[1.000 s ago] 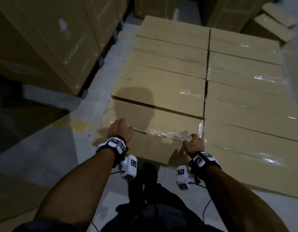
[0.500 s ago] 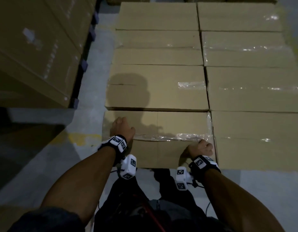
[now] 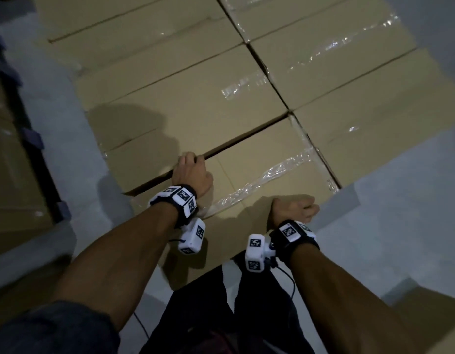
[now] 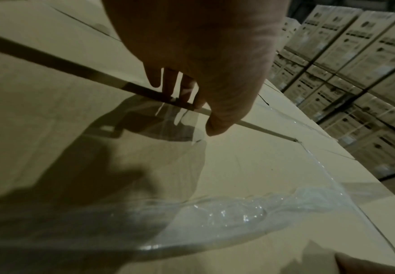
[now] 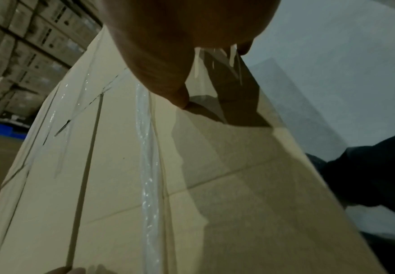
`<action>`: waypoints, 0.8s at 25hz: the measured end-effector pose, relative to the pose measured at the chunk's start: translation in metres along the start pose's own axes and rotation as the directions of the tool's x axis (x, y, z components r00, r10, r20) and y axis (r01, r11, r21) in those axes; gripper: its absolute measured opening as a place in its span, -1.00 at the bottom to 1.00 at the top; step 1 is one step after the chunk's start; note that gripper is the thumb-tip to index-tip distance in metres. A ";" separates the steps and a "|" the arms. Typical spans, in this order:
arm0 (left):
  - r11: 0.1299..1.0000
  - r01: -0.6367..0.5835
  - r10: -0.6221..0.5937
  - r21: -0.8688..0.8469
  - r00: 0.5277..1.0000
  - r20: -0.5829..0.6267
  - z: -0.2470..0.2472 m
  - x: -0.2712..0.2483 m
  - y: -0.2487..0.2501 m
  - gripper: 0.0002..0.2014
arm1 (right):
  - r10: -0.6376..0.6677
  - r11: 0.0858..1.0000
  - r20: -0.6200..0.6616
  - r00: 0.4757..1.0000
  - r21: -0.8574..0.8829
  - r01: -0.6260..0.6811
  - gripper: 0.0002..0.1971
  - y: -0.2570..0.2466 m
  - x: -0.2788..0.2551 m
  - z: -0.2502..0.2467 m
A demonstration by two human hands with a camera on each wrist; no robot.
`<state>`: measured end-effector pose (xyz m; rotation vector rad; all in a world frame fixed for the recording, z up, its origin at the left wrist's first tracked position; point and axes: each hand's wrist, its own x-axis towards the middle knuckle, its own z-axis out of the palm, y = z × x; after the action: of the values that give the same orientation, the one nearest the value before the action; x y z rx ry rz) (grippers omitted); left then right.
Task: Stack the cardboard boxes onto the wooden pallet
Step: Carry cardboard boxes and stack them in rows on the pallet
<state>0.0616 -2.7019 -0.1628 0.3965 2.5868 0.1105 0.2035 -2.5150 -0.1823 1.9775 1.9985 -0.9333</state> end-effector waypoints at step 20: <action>0.989 -0.118 0.108 0.088 0.988 0.115 -0.016 0.035 0.009 -0.49 | 0.212 0.941 0.241 0.947 0.212 -0.265 0.11 0.004 -0.028 0.005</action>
<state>0.0267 -2.6830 -0.1648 0.5686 2.4669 0.0052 0.2082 -2.5420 -0.1724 2.0773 1.5484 -1.3161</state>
